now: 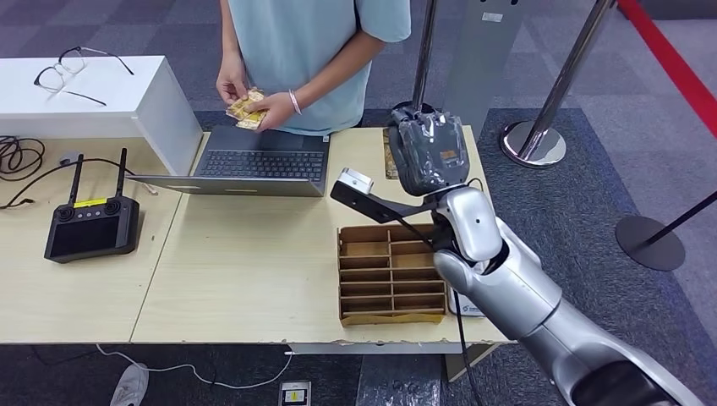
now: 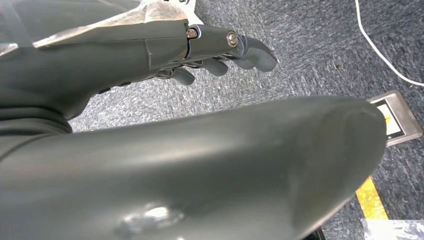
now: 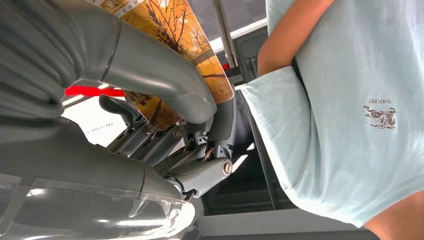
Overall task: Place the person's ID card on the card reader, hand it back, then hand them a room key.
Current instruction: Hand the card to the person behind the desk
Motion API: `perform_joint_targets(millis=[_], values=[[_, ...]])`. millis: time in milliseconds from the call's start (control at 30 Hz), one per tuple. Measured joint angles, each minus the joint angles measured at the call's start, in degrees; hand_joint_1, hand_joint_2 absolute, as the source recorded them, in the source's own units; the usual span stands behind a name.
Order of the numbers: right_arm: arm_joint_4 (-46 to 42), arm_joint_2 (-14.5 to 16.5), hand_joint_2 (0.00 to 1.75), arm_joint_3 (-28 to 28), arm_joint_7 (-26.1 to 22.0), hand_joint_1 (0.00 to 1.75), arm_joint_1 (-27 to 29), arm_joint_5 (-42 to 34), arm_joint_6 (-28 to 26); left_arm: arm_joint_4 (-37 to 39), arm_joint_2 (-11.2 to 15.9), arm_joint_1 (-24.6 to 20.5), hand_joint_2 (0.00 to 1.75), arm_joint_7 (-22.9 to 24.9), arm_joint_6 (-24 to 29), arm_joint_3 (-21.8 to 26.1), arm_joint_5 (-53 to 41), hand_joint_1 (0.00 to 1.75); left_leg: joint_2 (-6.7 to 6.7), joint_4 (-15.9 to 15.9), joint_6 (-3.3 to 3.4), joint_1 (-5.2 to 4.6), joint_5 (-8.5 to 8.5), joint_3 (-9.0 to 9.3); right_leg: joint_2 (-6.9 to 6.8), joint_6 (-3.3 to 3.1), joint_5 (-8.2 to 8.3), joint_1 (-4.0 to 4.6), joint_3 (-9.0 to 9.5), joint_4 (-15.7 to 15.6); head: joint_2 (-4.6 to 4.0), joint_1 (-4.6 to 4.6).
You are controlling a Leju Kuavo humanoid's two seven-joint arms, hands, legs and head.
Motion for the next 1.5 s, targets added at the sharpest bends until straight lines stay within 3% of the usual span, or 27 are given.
perform_joint_targets(millis=[600, 1000, 1267, 1500], values=[[1.1, 0.4, 1.75, 1.3, 0.5, 1.75, -2.9, 0.4, 3.3, 0.0, -0.3, 0.0, 0.0, -0.4, 0.0, 0.0, 0.1, 0.0, 0.0, 0.0, 0.0, 0.0, 0.0, -0.02, 0.0, 0.0, 0.0, 0.0, -0.04, 0.0, 0.0, -0.01], [1.2, -0.4, 1.75, 1.3, 1.2, 1.75, -2.5, -0.4, 2.2, 0.0, -0.2, 0.0, 0.0, 1.0, -1.0, 0.0, 0.4, 0.0, 0.01, 0.0, 0.0, 0.0, 0.0, -0.04, 0.0, 0.0, 0.0, 0.0, -0.07, 0.0, 0.0, -0.01], [1.1, -1.6, 1.75, 1.2, 1.2, 1.75, -2.3, -0.5, 2.0, 0.0, -0.2, 0.1, 0.0, -2.1, 1.6, 0.0, 1.0, 0.0, 0.01, 0.0, 0.0, 0.0, 0.0, -0.05, 0.0, 0.0, 0.0, 0.0, -0.09, 0.0, 0.0, -0.01], [0.0, -2.7, 1.75, 1.0, 2.4, 1.75, -2.2, 1.0, 3.0, 0.0, -0.9, 0.2, 0.0, 0.4, 0.2, 0.0, 0.8, 0.0, 0.0, 0.0, 0.0, 0.0, 0.0, -0.05, 0.0, 0.0, 0.0, -0.01, -0.11, 0.0, 0.0, -0.01]])
